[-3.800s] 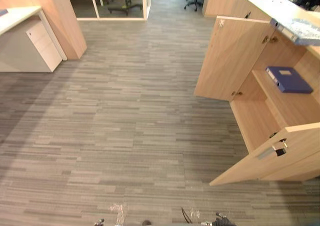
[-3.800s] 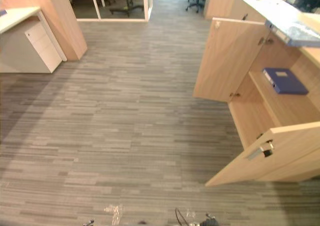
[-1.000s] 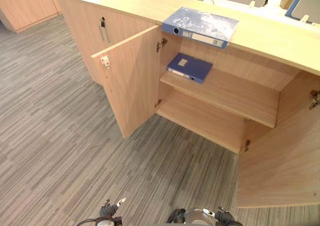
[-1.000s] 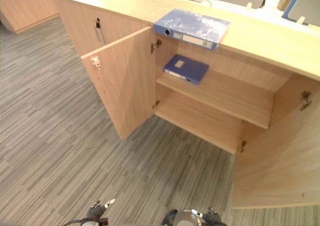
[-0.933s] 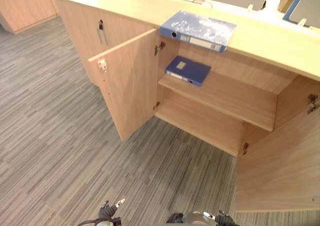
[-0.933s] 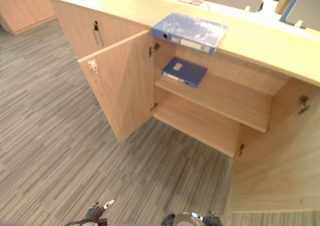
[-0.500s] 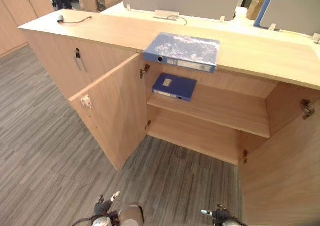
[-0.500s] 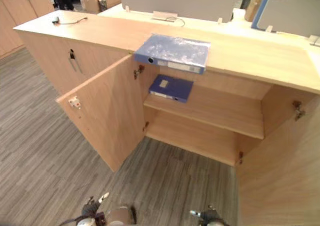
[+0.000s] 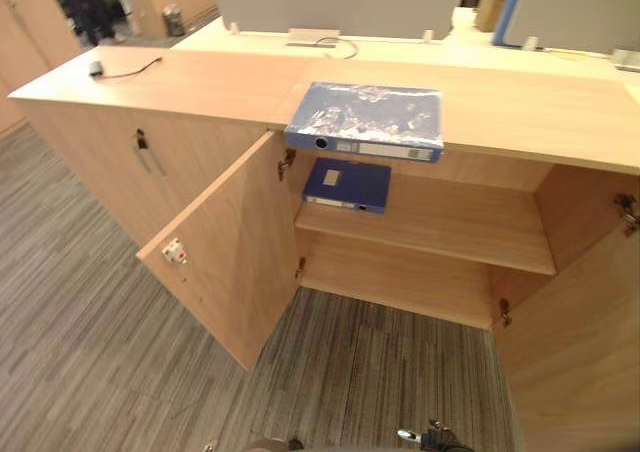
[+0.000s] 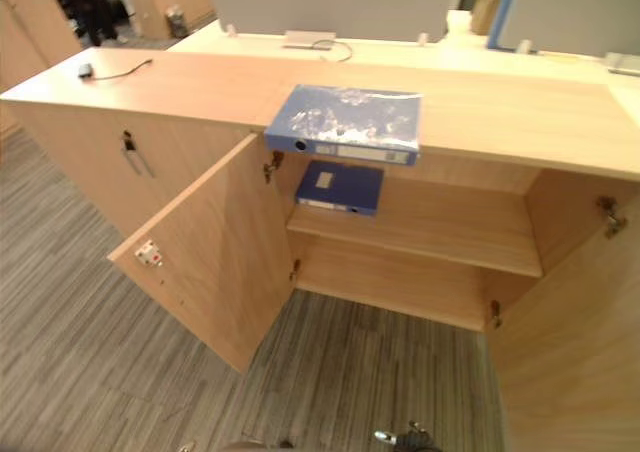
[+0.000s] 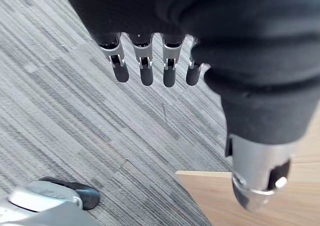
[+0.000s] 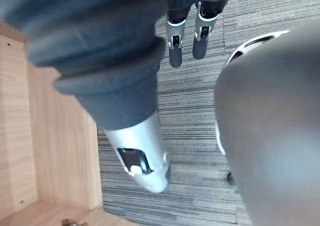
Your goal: Walk over to the cabinet, pick up the folder, carry it to the office cabinet, place the folder inside the office cabinet, then close the office cabinet door
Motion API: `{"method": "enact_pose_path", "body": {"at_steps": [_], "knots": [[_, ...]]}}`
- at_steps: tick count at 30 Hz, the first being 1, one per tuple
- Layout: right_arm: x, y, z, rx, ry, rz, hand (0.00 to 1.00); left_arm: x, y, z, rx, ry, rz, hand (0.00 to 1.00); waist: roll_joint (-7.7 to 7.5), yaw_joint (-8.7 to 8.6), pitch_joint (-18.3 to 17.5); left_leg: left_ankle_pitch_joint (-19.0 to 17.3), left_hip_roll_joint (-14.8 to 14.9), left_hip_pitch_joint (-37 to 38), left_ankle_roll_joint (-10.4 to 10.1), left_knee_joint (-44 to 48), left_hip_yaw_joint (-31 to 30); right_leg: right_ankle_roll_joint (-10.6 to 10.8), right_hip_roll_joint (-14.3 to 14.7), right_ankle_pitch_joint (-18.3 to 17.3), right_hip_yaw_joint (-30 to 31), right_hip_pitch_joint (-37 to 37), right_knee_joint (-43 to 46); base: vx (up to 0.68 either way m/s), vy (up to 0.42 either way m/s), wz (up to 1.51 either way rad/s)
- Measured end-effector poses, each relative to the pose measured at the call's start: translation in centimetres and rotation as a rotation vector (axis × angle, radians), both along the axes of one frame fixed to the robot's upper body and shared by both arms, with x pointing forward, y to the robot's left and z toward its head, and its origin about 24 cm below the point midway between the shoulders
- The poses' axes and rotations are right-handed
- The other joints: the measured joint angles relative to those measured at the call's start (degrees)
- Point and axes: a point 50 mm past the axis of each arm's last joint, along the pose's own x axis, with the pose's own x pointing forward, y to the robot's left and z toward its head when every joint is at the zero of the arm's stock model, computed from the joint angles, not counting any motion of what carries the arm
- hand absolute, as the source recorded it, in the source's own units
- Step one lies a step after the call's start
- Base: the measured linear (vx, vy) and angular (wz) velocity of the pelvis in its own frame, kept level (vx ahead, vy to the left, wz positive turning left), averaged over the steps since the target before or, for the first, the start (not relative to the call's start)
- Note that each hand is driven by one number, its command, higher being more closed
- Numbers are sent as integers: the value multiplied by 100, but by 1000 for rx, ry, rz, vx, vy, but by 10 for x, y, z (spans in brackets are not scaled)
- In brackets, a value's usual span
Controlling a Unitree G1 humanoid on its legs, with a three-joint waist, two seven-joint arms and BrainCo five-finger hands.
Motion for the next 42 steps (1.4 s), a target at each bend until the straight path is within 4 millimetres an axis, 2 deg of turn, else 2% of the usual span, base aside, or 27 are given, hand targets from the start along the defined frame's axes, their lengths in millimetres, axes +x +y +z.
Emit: {"method": "enact_pose_path", "body": {"at_steps": [2,3,4,6,7,10,11,12,13,14,15,17,19,22,25,26,27,29,31,32,33,34,35,36,38,41,42], "knots": [[4,-3,3,-9,-29,2,0,1,-1,0,-2,-2,-9,0,21,-110,-26,-9,-66,185,17,-242,136,-480,-367,222,-445,-351,806,24,140,-33],[5,-3,3,-9,-35,2,0,1,0,0,0,-2,-12,0,20,-131,-31,8,-79,216,23,-284,162,-530,-453,255,-562,-407,925,73,111,-24],[7,-3,3,-9,-45,0,0,5,-2,0,0,-8,-37,0,57,-176,-30,80,-51,332,155,-357,192,-470,-513,168,-796,-467,1083,99,83,-21],[12,-2,4,-8,-57,6,0,10,-1,1,10,-8,-87,0,73,-216,6,103,46,380,190,-385,215,-351,-388,-298,-926,-598,1207,126,-21,-14],[16,-1,5,-2,-68,7,0,17,-2,2,11,-18,-123,0,121,-240,63,100,215,415,186,-368,224,-313,-135,-585,-986,-721,1178,115,-85,-1],[24,0,7,1,-85,20,0,30,-4,3,16,-39,-202,0,149,-241,223,30,579,642,49,-353,237,-297,426,-612,-1006,-927,517,97,-185,2],[25,4,7,8,-86,33,0,31,-2,4,21,-39,-225,0,64,-231,265,-63,631,774,-115,-364,250,-339,643,-411,-883,-971,-258,52,-197,-3],[24,7,6,13,-80,38,0,30,1,5,26,-37,-235,0,-30,-229,247,-132,582,795,-201,-364,237,-370,695,-161,-786,-972,-635,84,-311,3],[22,7,5,15,-74,44,0,30,2,4,25,-23,-263,0,-93,-241,273,-254,575,887,-267,-342,141,-545,786,285,-616,-987,-634,105,-248,-8],[24,1,6,-1,-76,54,0,25,-6,1,3,-12,-269,0,97,-233,219,-351,728,885,-317,-350,78,-559,978,145,-638,-1003,-699,161,-269,-14],[25,0,7,-3,-78,53,0,24,-9,1,-4,-10,-264,0,155,-223,223,-384,803,878,-346,-343,81,-607,1048,72,-645,-993,-696,178,-232,-18],[25,1,7,4,-81,50,0,18,-10,-1,-24,-2,-223,0,227,-235,200,-504,1098,860,-453,-338,-49,-700,1357,-158,-782,-952,-698,192,-299,4],[22,1,6,11,-71,28,0,15,-8,-2,-36,2,-194,0,231,-229,185,-593,1353,858,-423,-148,-236,-747,1594,-349,-966,-761,-784,226,-301,22],[11,3,2,27,-33,-3,0,8,-3,-2,-62,-18,-47,0,134,-203,124,-619,1582,316,-481,1314,-530,-782,1869,-416,-1239,-205,-1397,310,-260,34],[4,4,0,30,-16,-4,0,-1,-4,-3,-94,-45,128,0,137,-85,117,-531,1936,-676,-839,3859,-548,-960,2185,-318,-1295,506,-1989,373,-113,3],[3,5,-1,34,-10,-5,0,-2,-4,-3,-92,-44,128,0,115,-31,129,-572,1988,-1041,-787,4737,-430,-964,2227,-321,-1234,727,-2157,414,-48,-26],[3,6,-1,35,-6,-5,0,-2,-3,-3,-89,-41,122,0,105,-7,140,-641,1996,-1203,-715,5043,-328,-959,2231,-318,-1192,833,-2248,348,-14,-38],[5,7,-2,39,5,-3,0,0,-2,-2,-81,-52,106,0,63,124,171,-994,1839,-1538,-610,5092,112,-929,2112,-294,-955,1140,-2414,318,48,-51],[11,10,-1,44,-4,2,0,4,-2,0,-72,-64,76,0,31,180,268,-1211,1361,-1659,-464,3852,229,-913,1833,-297,-769,1357,-2366,360,193,-57],[13,10,0,44,-10,3,0,5,-3,0,-74,-62,53,0,65,193,282,-999,1195,-1641,-404,2912,174,-774,1747,-314,-732,1419,-2301,313,216,-48],[13,7,0,39,-12,2,0,2,-9,-2,-86,-51,30,0,229,187,214,-76,1141,-1621,-230,1923,28,-606,1828,-379,-720,1423,-2279,307,224,-39],[12,16,-1,60,-6,5,0,3,-5,-1,-82,-51,13,0,135,242,217,10,1033,-1601,-170,1989,97,-404,1677,-500,-618,1483,-2307,312,174,-18],[12,24,-2,78,-3,25,0,8,1,1,-68,-65,-8,0,-24,213,202,37,817,-1511,-126,1735,79,-390,1536,-507,-584,1477,-2438,316,158,5],[11,25,-3,80,-2,25,0,14,3,2,-68,-80,-40,0,-78,204,197,110,670,-1424,-44,1499,72,-390,1512,-504,-570,1440,-2527,211,74,21],[10,24,-3,78,1,28,0,17,2,2,-82,-88,-62,0,-83,200,227,270,425,-1057,40,1026,80,-403,1475,-490,-588,1430,-2562,64,4,19],[10,25,-3,75,1,50,0,22,-2,3,-115,-112,-132,0,-32,166,132,856,177,-436,56,-205,10,-301,1354,-383,-607,1478,-2504,72,-27,17],[13,24,-2,70,-7,67,0,32,-6,6,-141,-160,-164,0,6,140,120,1148,153,-295,31,-725,-89,-273,1363,-362,-624,1423,-2531,30,-37,33]]}}
